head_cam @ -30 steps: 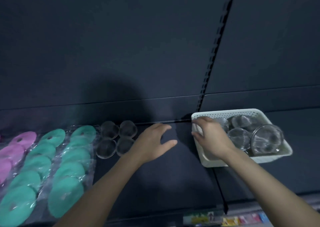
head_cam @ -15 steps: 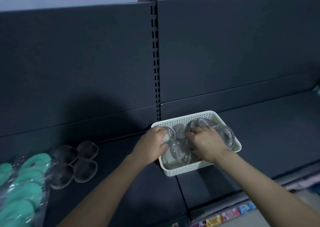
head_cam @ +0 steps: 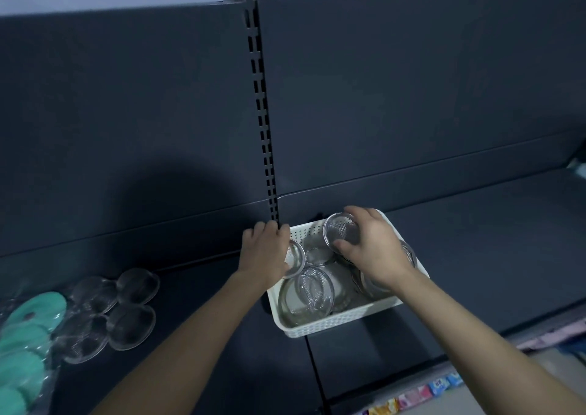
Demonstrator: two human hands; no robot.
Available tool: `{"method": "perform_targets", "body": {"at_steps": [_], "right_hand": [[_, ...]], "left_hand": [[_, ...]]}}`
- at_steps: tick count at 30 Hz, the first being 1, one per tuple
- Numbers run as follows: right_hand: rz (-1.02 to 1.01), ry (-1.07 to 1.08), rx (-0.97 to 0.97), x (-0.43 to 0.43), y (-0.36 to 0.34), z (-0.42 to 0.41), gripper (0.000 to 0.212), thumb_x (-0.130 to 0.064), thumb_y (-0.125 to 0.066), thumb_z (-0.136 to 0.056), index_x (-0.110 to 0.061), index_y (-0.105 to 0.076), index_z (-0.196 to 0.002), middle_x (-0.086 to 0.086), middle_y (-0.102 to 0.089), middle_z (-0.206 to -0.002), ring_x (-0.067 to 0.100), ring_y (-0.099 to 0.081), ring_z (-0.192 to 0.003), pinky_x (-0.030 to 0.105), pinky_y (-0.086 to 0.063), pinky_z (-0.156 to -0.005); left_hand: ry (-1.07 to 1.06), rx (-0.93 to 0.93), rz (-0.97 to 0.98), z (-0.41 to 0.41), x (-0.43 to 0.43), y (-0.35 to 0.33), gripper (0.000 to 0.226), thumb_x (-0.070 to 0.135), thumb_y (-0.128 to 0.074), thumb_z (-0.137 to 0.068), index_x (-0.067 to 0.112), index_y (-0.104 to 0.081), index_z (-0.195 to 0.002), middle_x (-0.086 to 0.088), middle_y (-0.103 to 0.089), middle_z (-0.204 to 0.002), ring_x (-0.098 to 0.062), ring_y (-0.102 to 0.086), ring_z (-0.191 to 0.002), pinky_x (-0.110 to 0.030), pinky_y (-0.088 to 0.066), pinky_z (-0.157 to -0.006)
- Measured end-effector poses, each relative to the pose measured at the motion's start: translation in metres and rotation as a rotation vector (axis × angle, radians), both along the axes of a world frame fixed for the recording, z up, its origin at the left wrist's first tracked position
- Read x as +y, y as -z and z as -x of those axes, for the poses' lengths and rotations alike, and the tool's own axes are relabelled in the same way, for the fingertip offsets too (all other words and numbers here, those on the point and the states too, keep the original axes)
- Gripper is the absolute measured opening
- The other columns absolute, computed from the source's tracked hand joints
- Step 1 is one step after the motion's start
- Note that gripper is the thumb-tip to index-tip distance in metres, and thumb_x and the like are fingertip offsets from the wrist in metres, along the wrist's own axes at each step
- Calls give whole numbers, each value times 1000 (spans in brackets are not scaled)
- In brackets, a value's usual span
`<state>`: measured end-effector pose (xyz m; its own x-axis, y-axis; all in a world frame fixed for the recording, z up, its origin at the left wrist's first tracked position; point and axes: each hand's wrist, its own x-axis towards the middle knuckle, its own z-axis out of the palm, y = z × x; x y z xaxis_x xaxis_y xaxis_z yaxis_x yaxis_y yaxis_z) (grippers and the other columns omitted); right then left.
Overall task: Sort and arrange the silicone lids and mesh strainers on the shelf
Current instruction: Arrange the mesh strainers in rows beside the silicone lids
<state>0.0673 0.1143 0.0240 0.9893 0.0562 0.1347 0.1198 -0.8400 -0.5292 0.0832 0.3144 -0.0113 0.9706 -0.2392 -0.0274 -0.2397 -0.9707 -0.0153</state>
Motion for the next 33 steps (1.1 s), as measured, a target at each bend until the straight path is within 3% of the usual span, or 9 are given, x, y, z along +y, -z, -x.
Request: {"method": "perform_targets", "body": {"at_steps": [2, 6, 8, 12, 16, 20, 23, 27, 33], "right_hand": [[-10, -5, 0, 0, 1, 0, 64, -29, -72, -78, -17, -46, -136, 5, -50, -134, 22, -46, -123, 29, -38, -101], [-10, -16, -4, 0, 2, 1, 64, -30, -72, -78, -17, -47, -135, 4, -52, -131, 20, -48, -120, 27, -37, -99], [-19, -22, -7, 1, 1, 3, 64, -29, -73, -78, -17, -47, -135, 4, -52, -130, 20, -49, -118, 24, -36, -97], [-10, -38, 2, 4, 0, 6, 64, -28, -73, -78, -16, -47, -135, 5, -52, -130, 21, -46, -121, 21, -32, -98], [-18, -53, 15, 8, -1, 8, 64, -27, -73, -77, -16, -47, -135, 6, -52, -128, 21, -49, -119, 24, -34, -99], [-55, -62, 34, 12, -2, 10, 64, -27, -74, -78, -17, -47, -135, 4, -53, -127, 20, -51, -115, 22, -36, -95], [-92, -68, 37, 18, -5, 11, 66, -28, -75, -76, -16, -47, -135, 4, -54, -129, 19, -51, -117, 20, -35, -95], [-159, -75, 45, 37, -13, 15, 65, -29, -77, -75, -16, -50, -133, 3, -58, -125, 15, -56, -108, 19, -37, -90], [-163, -222, 24, 88, -22, 33, 62, -29, -74, -76, -18, -50, -133, 3, -55, -123, 15, -56, -107, 16, -36, -87]], "left_hand": [[42, -13, -22, 0, 0, 2, 47, 38, -64, -81, 20, -48, -121, -3, -45, -120, -24, -38, -113, -36, -30, -94], [25, 21, 229, 1, -3, -2, 44, 54, -51, -88, 12, -62, -98, -5, -49, -106, -24, -42, -104, -37, -38, -90], [-2, 60, 311, 1, -2, -5, 44, 46, -47, -94, 5, -63, -89, -10, -52, -103, -26, -50, -98, -37, -42, -86], [-50, 144, 289, 4, -1, -9, 32, 27, -64, -83, 7, -49, -102, -10, -45, -110, -32, -56, -93, -36, -46, -75], [14, 251, 155, 2, -2, -9, 39, 28, -67, -77, 9, -50, -106, -10, -51, -111, -30, -54, -102, -35, -45, -77], [33, 185, 86, 4, 2, -6, 45, 40, -67, -76, 11, -53, -108, -8, -54, -115, -29, -46, -109, -37, -40, -87], [-48, 74, 270, 12, 7, -8, 58, 47, -70, -70, 13, -54, -114, -5, -52, -112, -28, -48, -107, -35, -41, -89], [-115, 71, 640, 33, 27, -20, 46, 37, -77, -66, 16, -63, -105, 3, -48, -102, -13, -53, -95, -25, -44, -82], [-178, -36, 724, 70, 86, -32, 52, 38, -79, -63, 22, -58, -108, 9, -51, -102, -4, -50, -90, -6, -34, -72]]}}
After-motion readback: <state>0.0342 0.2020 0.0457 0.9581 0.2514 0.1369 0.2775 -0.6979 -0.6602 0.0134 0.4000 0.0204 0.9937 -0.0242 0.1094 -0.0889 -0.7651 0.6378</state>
